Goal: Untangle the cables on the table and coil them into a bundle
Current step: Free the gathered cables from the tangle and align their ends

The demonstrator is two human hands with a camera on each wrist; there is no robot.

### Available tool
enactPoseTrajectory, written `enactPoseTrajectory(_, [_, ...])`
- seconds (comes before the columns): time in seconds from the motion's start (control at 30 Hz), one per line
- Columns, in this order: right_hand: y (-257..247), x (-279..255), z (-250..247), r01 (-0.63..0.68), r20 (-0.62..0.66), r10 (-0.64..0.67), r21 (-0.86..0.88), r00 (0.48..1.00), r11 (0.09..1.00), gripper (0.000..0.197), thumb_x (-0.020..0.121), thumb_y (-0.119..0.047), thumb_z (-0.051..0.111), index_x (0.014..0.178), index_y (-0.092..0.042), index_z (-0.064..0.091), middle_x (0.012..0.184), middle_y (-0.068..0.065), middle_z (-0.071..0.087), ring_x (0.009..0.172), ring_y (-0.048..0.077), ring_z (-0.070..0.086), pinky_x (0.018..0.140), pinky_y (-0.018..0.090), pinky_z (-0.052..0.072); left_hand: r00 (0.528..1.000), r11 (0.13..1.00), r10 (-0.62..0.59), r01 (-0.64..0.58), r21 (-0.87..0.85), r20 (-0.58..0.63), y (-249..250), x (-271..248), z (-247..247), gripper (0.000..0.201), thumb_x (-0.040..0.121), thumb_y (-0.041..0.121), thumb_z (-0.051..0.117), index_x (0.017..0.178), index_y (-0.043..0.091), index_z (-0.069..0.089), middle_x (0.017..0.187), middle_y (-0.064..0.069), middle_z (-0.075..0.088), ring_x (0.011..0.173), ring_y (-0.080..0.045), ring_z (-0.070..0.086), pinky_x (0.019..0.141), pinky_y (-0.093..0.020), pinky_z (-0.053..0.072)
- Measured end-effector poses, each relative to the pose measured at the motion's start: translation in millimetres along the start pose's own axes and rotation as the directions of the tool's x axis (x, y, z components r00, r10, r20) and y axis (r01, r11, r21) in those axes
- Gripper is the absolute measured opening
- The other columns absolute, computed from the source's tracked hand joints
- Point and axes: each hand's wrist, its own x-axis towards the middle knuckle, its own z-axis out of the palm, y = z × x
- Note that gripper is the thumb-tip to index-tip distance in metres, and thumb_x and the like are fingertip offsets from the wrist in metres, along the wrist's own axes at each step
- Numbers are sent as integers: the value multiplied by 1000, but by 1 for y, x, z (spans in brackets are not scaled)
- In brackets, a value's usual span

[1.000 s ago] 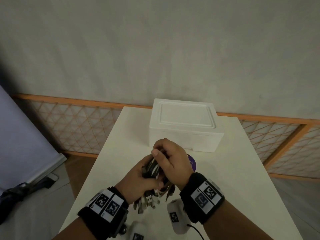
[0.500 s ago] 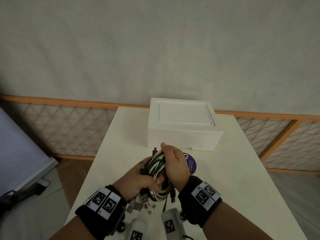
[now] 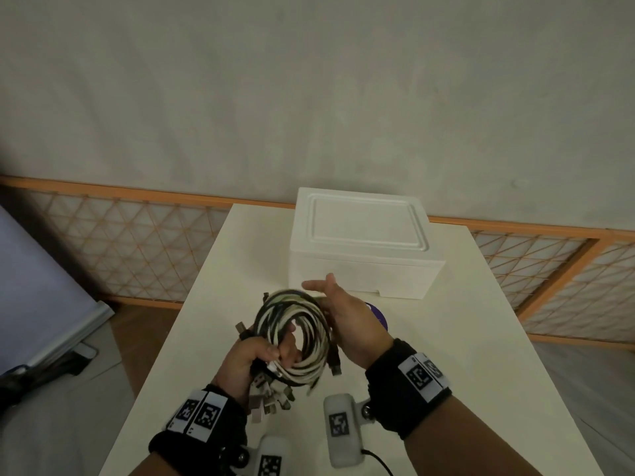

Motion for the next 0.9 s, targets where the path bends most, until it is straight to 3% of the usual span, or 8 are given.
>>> enactPoseTrajectory(0.07, [13, -7, -3, -44, 20, 43, 58, 999, 997, 51, 96, -58, 31, 116, -24, 63, 103, 17, 68, 84, 24, 63, 76, 40, 51, 992, 976, 127, -122, -181, 20, 2, -4, -1, 34, 83, 4, 39, 113, -8, 52, 96, -19, 59, 90, -29, 56, 96, -38, 40])
enactPoseTrajectory(0.13, [29, -15, -2, -77, 49, 71, 145, 996, 986, 48, 98, -51, 34, 117, -17, 63, 100, 13, 67, 84, 26, 62, 80, 44, 50, 974, 964, 214, -223, -143, -76, 8, -9, -6, 46, 85, 1, 21, 124, -8, 43, 108, -22, 56, 101, -32, 53, 104, -40, 32])
enactPoseTrajectory(0.2, [42, -23, 1, -82, 53, 72, 213, 996, 974, 40, 100, -40, 38, 117, -11, 61, 93, 11, 66, 78, 28, 64, 76, 44, 51, 970, 956, 236, -243, -166, -57, 11, -6, 6, 36, 81, 3, 39, 111, -7, 56, 94, -19, 60, 89, -29, 59, 94, -39, 44])
enactPoseTrajectory(0.3, [53, -31, 9, -20, -8, 22, 182, 1000, 983, 28, 98, -2, 36, 119, -9, 55, 86, 13, 66, 67, 27, 64, 62, 36, 54, 960, 968, 215, -234, -92, -178, 9, -7, 13, 33, 38, 16, 80, 64, 7, 62, 60, -6, 53, 58, -19, 57, 61, -27, 54])
enactPoseTrajectory(0.5, [52, -41, 19, 208, -71, -242, -322, 968, 924, 42, 81, 16, 44, 101, -19, 58, 87, 0, 70, 74, 10, 67, 67, 22, 53, 946, 974, 177, -208, -90, -270, 7, -9, 20, 39, 30, 18, 82, 59, 11, 57, 59, -4, 50, 58, -18, 54, 59, -28, 54])
enactPoseTrajectory(0.6, [51, -45, 20, 383, 7, -499, -650, 867, 656, 27, 81, -2, 64, 99, -22, 62, 80, -13, 66, 75, 5, 64, 66, 16, 50, 941, 958, 208, -251, -139, -266, 7, -8, 21, 38, 33, 17, 83, 62, 12, 60, 60, -2, 52, 58, -16, 56, 63, -27, 55])
enactPoseTrajectory(0.73, [49, -38, 9, 492, 291, -758, -869, 584, 45, 17, 84, -27, 53, 92, -20, 67, 75, -5, 68, 64, 14, 64, 54, 22, 52, 936, 950, 181, -246, -193, -300, 4, -7, 25, 41, 31, 15, 85, 65, 11, 63, 63, -3, 58, 60, -19, 62, 65, -31, 57])
enactPoseTrajectory(0.9, [43, -35, 2, 498, 371, -758, -864, 537, -70, 23, 82, -22, 50, 87, -19, 72, 88, -5, 68, 80, 13, 64, 66, 24, 53, 944, 932, 157, -239, -273, -292, -3, -4, 28, 48, 32, 14, 87, 74, 10, 65, 73, -4, 64, 69, -24, 65, 61, -35, 54])
